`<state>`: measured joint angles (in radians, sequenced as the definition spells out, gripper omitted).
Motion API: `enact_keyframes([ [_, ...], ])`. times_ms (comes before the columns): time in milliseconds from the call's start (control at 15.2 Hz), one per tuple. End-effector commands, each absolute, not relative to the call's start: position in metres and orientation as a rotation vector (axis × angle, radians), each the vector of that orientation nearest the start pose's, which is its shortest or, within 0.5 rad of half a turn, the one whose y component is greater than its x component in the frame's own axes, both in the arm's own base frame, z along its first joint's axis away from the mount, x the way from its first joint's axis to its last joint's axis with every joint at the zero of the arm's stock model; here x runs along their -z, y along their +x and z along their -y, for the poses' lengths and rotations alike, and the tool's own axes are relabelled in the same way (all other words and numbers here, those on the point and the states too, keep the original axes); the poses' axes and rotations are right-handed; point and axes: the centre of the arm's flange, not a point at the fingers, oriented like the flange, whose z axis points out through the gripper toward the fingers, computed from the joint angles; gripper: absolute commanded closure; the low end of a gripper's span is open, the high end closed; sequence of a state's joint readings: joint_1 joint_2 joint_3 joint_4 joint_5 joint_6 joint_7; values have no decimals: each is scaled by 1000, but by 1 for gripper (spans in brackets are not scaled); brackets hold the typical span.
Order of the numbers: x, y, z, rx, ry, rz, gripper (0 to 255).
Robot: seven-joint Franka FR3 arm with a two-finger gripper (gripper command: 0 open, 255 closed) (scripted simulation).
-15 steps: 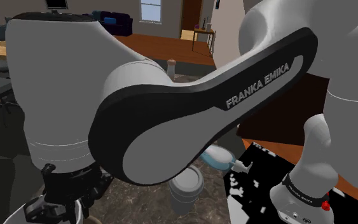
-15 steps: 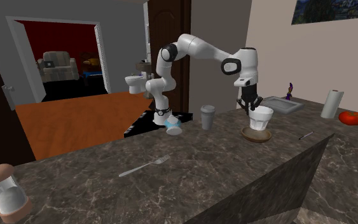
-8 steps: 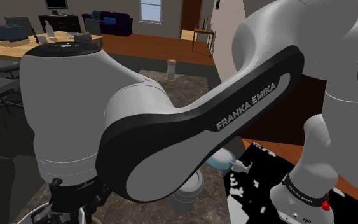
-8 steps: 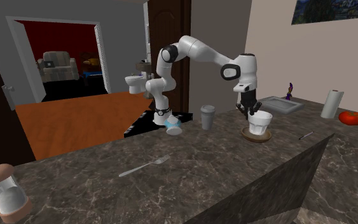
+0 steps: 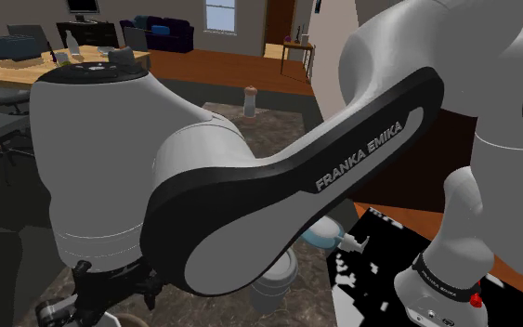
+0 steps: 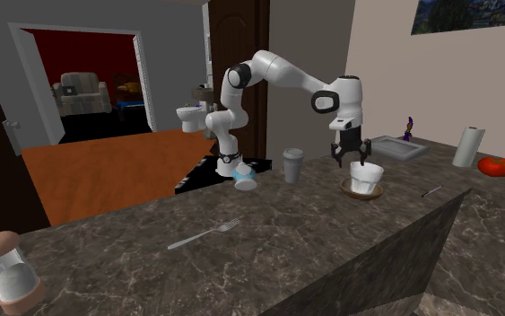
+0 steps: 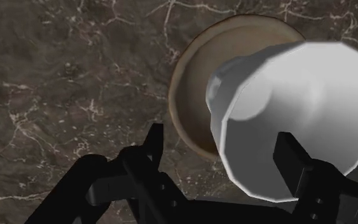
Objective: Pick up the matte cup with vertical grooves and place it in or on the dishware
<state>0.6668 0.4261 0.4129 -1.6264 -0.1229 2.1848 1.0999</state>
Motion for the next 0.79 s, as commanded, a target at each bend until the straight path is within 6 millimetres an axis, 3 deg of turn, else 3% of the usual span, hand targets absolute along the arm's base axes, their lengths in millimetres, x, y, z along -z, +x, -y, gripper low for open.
enact_keyframes([
  [0,-408,357,-583,41,-2964,-7,0],
  [132,-408,357,-583,41,-2964,-7,0],
  [396,-457,356,-574,41,-2964,-7,0],
  [726,-457,356,-574,41,-2964,-7,0],
])
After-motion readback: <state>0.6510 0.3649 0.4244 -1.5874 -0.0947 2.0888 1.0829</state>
